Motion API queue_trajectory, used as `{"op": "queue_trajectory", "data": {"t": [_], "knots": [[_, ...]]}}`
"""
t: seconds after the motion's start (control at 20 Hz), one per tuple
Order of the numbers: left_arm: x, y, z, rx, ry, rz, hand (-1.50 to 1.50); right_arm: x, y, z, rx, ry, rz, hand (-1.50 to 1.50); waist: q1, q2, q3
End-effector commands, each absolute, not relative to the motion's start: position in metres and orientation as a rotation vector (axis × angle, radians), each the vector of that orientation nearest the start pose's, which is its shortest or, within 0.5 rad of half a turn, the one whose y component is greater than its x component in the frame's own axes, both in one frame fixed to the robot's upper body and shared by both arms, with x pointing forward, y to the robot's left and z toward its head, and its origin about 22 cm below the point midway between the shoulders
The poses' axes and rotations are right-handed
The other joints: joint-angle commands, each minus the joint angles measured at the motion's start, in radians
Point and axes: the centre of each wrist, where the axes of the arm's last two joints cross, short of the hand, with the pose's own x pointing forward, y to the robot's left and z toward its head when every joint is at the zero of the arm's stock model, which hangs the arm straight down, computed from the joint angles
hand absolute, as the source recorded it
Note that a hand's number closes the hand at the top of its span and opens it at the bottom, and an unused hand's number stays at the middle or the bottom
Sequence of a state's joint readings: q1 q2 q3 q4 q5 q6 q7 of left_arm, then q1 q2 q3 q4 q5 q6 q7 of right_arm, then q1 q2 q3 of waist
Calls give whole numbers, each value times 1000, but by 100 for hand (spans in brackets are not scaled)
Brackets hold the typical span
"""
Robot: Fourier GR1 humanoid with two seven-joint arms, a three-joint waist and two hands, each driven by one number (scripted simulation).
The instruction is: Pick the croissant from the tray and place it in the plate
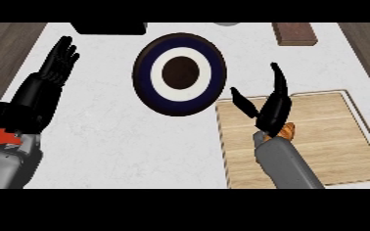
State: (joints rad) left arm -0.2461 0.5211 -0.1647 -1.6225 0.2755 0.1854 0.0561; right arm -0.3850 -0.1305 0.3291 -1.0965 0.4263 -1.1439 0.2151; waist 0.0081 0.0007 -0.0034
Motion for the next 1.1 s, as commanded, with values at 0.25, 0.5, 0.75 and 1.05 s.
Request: {"op": "queue_trajectory", "data": {"t": [0.25, 0.5, 0.75, 1.05], "knots": [[290, 292, 97, 189, -1727, -212, 0, 333, -176, -20, -1155, -1330, 17, -150, -57, -22, -8], [287, 287, 92, 174, -1700, -219, 0, 342, -174, -20, -1113, -984, 174, -150, -55, -25, -11], [288, 286, 100, 169, -1717, -236, 0, 348, -138, -2, -1019, -692, 291, -150, -43, -29, -7], [294, 293, 105, 177, -1714, -197, 0, 361, -130, 51, -989, -515, 351, -150, -60, -23, -1]]}}
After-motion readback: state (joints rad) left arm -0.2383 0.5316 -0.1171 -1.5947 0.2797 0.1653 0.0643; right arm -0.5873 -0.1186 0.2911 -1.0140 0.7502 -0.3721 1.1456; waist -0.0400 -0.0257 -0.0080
